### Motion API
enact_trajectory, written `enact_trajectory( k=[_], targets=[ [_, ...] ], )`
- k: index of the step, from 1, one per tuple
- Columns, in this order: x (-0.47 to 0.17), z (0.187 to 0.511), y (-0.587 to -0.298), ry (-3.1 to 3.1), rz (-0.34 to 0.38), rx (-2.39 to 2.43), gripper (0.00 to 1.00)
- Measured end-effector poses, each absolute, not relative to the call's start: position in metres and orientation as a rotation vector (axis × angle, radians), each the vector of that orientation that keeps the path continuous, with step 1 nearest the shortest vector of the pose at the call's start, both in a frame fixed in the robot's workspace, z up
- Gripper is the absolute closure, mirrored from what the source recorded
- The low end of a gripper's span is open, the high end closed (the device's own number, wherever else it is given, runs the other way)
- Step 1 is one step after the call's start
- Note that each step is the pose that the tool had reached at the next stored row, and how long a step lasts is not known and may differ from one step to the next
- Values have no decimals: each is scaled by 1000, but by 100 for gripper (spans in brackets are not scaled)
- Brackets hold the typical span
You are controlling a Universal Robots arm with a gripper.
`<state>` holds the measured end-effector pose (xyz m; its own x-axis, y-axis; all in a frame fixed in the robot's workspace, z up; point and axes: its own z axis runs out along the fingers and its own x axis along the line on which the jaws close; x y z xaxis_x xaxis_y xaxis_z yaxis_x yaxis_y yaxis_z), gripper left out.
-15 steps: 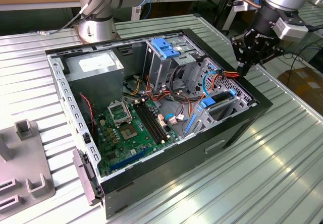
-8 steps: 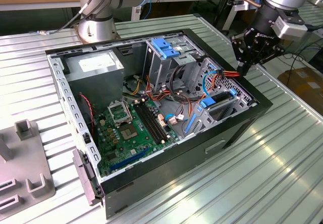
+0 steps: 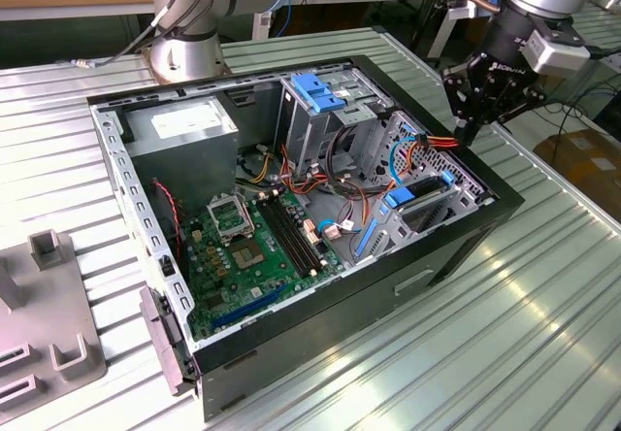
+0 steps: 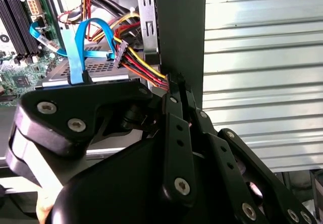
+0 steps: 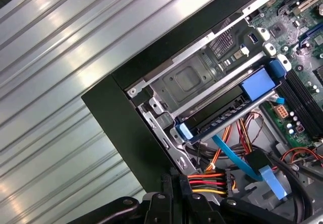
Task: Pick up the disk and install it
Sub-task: 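Insert the first disk wire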
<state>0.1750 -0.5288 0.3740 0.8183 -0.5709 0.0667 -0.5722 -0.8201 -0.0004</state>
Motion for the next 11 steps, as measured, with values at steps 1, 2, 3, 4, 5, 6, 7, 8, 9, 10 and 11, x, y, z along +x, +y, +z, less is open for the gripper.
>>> enact_trajectory(
  k=[1,2,3,4,5,6,7,8,9,10,11],
  targets=[
    [175,374,-529,-939,100,2976,83],
    [175,374,-529,-946,100,2973,83],
    [175,374,-529,-955,100,2970,83],
    [174,374,-529,-968,100,2966,83],
    [174,374,-529,-973,100,2964,83],
    [173,374,-529,-977,100,2962,83],
    [171,374,-529,-981,100,2961,83],
    [170,374,-529,-986,100,2959,83],
    [168,374,-529,-989,100,2958,83],
    [168,374,-529,-992,100,2957,83],
    [167,374,-529,-999,100,2955,83]
  ],
)
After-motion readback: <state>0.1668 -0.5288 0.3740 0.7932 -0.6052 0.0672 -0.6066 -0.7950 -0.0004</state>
